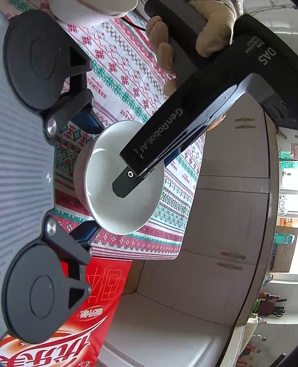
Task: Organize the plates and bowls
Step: 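Carry the held bowl over the bowl stack with the left gripper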
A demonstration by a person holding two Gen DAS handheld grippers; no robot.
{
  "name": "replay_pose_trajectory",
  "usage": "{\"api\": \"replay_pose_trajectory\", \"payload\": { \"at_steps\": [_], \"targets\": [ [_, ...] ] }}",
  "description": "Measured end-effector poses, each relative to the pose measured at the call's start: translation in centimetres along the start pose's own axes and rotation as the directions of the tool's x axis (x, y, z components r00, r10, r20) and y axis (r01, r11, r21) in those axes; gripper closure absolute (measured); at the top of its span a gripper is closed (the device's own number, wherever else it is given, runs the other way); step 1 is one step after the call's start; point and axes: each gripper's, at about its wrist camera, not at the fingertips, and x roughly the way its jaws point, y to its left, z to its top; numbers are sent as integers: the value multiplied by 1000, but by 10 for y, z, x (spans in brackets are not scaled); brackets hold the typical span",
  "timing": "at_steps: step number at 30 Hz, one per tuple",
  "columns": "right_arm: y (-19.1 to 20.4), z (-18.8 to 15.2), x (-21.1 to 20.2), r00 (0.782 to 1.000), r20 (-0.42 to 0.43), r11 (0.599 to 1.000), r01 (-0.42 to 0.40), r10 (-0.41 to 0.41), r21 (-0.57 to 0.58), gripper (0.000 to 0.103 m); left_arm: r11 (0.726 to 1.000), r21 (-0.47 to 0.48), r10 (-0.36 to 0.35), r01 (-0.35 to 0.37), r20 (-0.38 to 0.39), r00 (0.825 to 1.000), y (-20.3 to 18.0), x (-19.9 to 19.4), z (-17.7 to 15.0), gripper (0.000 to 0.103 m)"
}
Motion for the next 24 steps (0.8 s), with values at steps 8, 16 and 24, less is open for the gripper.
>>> {"api": "replay_pose_trajectory", "payload": {
  "at_steps": [8,16,24],
  "targets": [
    [15,7,-28,999,-6,999,-33,33,-9,17,1000,-9,5,-5,31,1000,-12,-35,-13,46],
    [39,14,-61,996,1,996,-87,87,-29,17,999,-34,39,-37,52,998,-27,-76,-34,46],
    [71,17,-89,994,13,991,-110,111,-73,17,997,-39,76,-73,101,992,-43,-121,-58,46]
  ]
}}
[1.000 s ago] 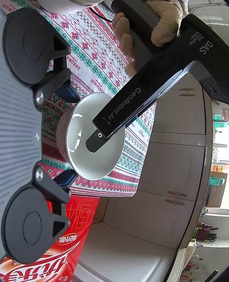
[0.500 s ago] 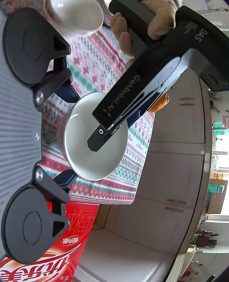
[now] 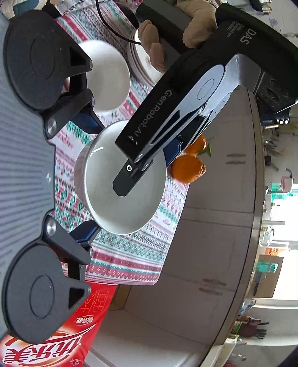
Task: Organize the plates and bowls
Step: 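Carry the held bowl over the bowl stack with the left gripper, then lower the bowl onto the stack and open the left gripper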
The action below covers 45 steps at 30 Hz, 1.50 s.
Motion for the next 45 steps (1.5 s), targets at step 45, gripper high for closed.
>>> {"api": "replay_pose_trajectory", "payload": {
  "at_steps": [45],
  "targets": [
    [107,-6,13,983,-85,976,-174,164,-128,17,980,-184,78,-71,32,996,26,-70,-116,46]
  ]
}}
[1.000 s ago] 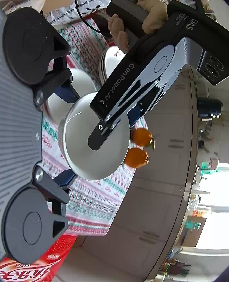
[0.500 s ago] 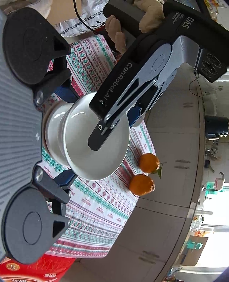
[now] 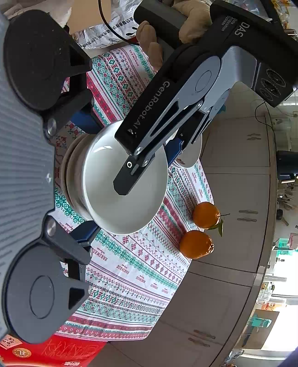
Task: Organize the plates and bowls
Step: 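Lower the bowl onto the stack and open the left gripper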
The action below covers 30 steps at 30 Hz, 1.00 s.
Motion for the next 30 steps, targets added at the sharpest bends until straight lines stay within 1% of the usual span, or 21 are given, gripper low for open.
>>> {"api": "replay_pose_trajectory", "payload": {
  "at_steps": [8,11,12,13,16,20,21,22,24,28,30],
  "targets": [
    [-5,0,2,1000,-2,1000,-11,12,19,17,1000,3,-7,7,5,1000,0,1,1,46],
    [-6,-1,4,1000,-2,999,-9,9,33,10,1000,-5,-13,13,6,1000,2,1,0,41],
    [-7,-1,3,1000,4,999,-7,6,40,3,1000,-9,-12,12,4,1000,4,1,0,40],
    [-8,-1,2,1000,20,999,-2,1,43,0,1000,-11,-18,18,5,1000,5,1,-1,40],
    [-8,0,-4,999,40,999,-14,12,40,0,1000,-15,-13,13,14,1000,8,-2,-1,40],
    [-5,-2,-7,999,34,1000,2,-3,12,0,1000,-3,-7,7,42,999,8,-14,-3,39],
    [-4,-4,-8,1000,30,1000,4,-4,8,0,1000,6,-7,7,51,999,8,-18,-4,34],
    [-4,-5,-9,1000,26,1000,5,-5,4,0,1000,15,-2,1,61,998,6,-23,-5,25],
    [-3,-9,-12,1000,19,1000,11,-11,-6,0,999,39,17,-21,96,995,4,-36,-12,15],
    [-3,-15,-16,1000,0,999,21,-21,-39,0,991,110,67,-82,134,989,-1,-55,-29,7],
    [-3,-19,-15,1000,-16,998,22,-23,-59,0,986,129,88,-105,125,988,0,-60,-39,4]
  ]
}}
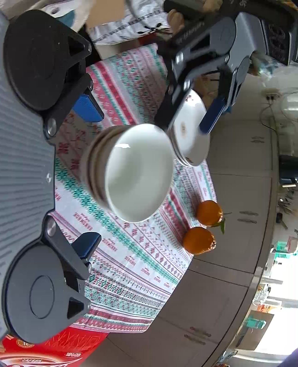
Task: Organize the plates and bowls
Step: 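Lower the bowl onto the stack and open the left gripper, then grasp the plate-and-bowl stack from opposite sides with both grippers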
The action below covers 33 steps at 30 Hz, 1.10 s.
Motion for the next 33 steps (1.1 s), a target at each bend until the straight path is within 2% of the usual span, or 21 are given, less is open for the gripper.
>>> {"api": "replay_pose_trajectory", "payload": {
  "at_steps": [5,10,16,26,29,31,33],
  "targets": [
    [1,-6,15,999,-48,999,2,-3,-36,0,999,50,-6,12,-115,993,-7,13,-24,4],
    [3,-8,32,996,-88,998,1,-7,-58,0,993,107,-32,50,-172,985,-15,40,-39,4],
    [3,-3,47,994,-109,992,-19,5,-124,0,984,136,-81,112,-216,973,-13,68,-37,4],
    [-6,11,68,980,-165,950,-155,113,-272,0,932,273,-174,238,-237,956,-7,84,-25,8],
    [-11,17,72,970,-187,934,-206,156,-292,1,914,284,-223,290,-244,944,-5,89,-20,10],
    [-12,20,75,963,-202,923,-235,179,-304,4,901,289,-254,324,-254,933,-5,90,-18,16],
    [-13,22,78,958,-213,914,-256,194,-316,5,893,295,-266,340,-262,927,-4,93,-18,18]
  ]
}}
